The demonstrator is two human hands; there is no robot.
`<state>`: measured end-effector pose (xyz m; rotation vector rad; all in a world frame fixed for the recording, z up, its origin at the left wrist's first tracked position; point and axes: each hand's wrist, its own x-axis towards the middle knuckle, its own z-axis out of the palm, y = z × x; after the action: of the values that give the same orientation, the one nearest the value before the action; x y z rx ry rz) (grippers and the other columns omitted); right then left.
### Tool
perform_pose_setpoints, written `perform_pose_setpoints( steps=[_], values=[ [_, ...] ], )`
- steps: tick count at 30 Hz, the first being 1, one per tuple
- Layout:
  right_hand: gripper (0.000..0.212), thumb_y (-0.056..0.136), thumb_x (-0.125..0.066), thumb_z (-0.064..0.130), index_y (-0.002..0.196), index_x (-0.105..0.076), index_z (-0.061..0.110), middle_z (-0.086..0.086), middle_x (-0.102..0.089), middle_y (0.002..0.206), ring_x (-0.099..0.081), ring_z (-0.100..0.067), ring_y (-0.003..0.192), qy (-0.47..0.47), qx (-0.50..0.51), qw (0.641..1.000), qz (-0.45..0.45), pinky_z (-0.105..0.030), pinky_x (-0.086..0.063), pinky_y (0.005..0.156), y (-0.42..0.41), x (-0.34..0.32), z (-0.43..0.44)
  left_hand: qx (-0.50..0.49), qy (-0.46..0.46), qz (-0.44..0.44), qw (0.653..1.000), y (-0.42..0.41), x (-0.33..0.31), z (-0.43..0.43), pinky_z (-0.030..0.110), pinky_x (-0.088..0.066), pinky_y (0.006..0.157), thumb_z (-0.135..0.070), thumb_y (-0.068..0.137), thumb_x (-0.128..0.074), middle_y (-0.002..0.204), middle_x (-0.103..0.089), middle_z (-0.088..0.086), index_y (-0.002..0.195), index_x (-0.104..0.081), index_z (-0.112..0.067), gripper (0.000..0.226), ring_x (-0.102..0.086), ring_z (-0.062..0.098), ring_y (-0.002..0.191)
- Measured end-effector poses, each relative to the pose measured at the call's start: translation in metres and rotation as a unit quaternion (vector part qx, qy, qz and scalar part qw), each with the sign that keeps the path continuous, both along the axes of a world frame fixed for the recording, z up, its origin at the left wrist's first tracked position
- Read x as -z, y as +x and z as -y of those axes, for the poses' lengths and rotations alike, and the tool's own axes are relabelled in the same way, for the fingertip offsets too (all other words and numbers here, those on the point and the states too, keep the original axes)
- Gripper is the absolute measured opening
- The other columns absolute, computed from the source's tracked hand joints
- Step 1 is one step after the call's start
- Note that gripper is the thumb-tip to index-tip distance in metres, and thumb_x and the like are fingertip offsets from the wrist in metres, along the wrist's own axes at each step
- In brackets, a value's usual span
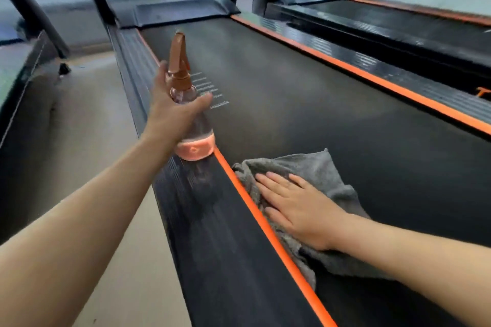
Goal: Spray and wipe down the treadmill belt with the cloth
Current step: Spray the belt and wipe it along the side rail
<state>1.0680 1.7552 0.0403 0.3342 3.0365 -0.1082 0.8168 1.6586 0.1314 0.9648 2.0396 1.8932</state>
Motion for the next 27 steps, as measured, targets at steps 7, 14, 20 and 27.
perform_pose_setpoints(
  steps=[7,14,20,27],
  values=[
    [0.066,0.1,-0.016,0.049,0.159,-0.013,0.02,0.004,-0.007,0.167,-0.006,-0.013,0.153,0.014,0.415,0.909,-0.022,-0.041,-0.009,0.123,0.018,-0.001,-0.061,0.01,-0.032,-0.026,0.999,0.001,-0.007,-0.019,0.03,-0.049,0.077,-0.026,0.083,-0.074,0.078,-0.061,-0.008,0.094,-0.058,-0.024,0.019,-0.059,0.014,0.076],
    [0.1,0.07,0.018,0.056,0.16,-0.008,0.02,0.0,-0.002,0.168,0.001,-0.016,0.154,0.006,0.222,0.975,-0.026,-0.042,-0.002,0.122,-0.047,0.003,-0.008,0.249,-0.065,-0.011,0.966,0.043,-0.033,0.013,0.034,-0.049,0.08,-0.02,0.074,-0.081,0.101,-0.055,0.0,0.11,-0.049,-0.064,0.065,-0.055,0.011,0.079],
    [0.084,0.087,0.001,0.064,0.16,-0.009,0.023,0.007,-0.004,0.167,-0.001,-0.009,0.153,-0.004,0.156,0.988,-0.005,-0.037,-0.004,0.122,-0.036,-0.001,-0.061,0.079,-0.038,-0.076,0.993,0.063,-0.022,0.012,0.035,-0.05,0.081,-0.031,0.065,-0.075,0.08,-0.061,-0.011,0.098,-0.058,-0.054,0.044,-0.06,0.01,0.078],
    [0.068,0.103,-0.021,0.049,0.159,-0.009,0.011,-0.008,-0.002,0.167,-0.001,-0.022,0.154,-0.028,0.36,0.932,-0.016,-0.046,-0.004,0.123,-0.058,-0.002,-0.122,0.152,-0.359,0.041,0.92,0.075,-0.046,-0.011,0.05,-0.055,0.066,-0.016,0.042,-0.074,0.074,-0.063,0.02,0.079,-0.065,0.002,0.042,-0.059,0.027,0.062]
  ],
)
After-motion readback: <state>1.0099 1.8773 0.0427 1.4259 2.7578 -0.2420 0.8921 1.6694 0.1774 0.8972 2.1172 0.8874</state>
